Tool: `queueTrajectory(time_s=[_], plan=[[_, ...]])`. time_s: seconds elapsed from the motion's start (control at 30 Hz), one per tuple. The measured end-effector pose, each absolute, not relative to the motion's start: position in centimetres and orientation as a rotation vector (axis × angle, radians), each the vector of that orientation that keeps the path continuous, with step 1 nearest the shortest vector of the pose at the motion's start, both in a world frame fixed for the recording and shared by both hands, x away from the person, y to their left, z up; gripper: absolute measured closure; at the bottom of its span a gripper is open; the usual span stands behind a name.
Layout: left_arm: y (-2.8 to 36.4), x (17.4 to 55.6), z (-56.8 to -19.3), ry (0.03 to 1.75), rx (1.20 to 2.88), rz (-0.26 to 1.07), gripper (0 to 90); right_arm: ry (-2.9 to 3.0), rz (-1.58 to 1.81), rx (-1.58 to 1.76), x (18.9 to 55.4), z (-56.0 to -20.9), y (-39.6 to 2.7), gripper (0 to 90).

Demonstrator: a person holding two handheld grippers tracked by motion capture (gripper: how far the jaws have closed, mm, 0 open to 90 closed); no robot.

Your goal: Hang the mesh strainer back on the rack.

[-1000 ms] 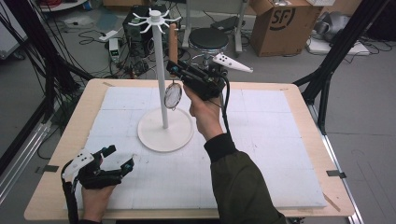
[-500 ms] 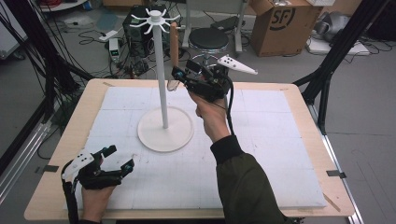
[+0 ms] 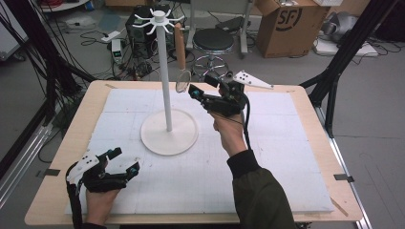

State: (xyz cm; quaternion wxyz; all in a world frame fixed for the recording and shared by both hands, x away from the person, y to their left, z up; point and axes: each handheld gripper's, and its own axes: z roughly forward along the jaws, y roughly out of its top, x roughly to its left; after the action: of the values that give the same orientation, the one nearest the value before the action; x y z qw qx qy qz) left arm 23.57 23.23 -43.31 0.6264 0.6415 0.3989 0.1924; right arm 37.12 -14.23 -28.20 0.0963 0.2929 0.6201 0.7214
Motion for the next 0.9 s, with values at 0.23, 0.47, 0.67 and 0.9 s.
queueTrajectory(time_s=[0.23,0.47,0.67,0.9], plan=[[22.8,23.7,-43.3,0.897,1.482,0.433,3.4,1.856,2.104,0.893,36.3,-30.3,-15.4,14.7],[22.4,24.1,-43.3,0.883,1.495,0.422,3.4,1.862,2.046,0.894,35.3,-31.5,-16.5,14.7],[21.8,24.5,-43.2,0.872,1.508,0.415,3.4,1.887,1.995,0.906,34.5,-32.7,-17.9,14.6],[21.5,24.7,-43.2,0.86,1.511,0.413,3.4,1.919,1.951,0.919,33.5,-34.1,-19.4,14.5]])
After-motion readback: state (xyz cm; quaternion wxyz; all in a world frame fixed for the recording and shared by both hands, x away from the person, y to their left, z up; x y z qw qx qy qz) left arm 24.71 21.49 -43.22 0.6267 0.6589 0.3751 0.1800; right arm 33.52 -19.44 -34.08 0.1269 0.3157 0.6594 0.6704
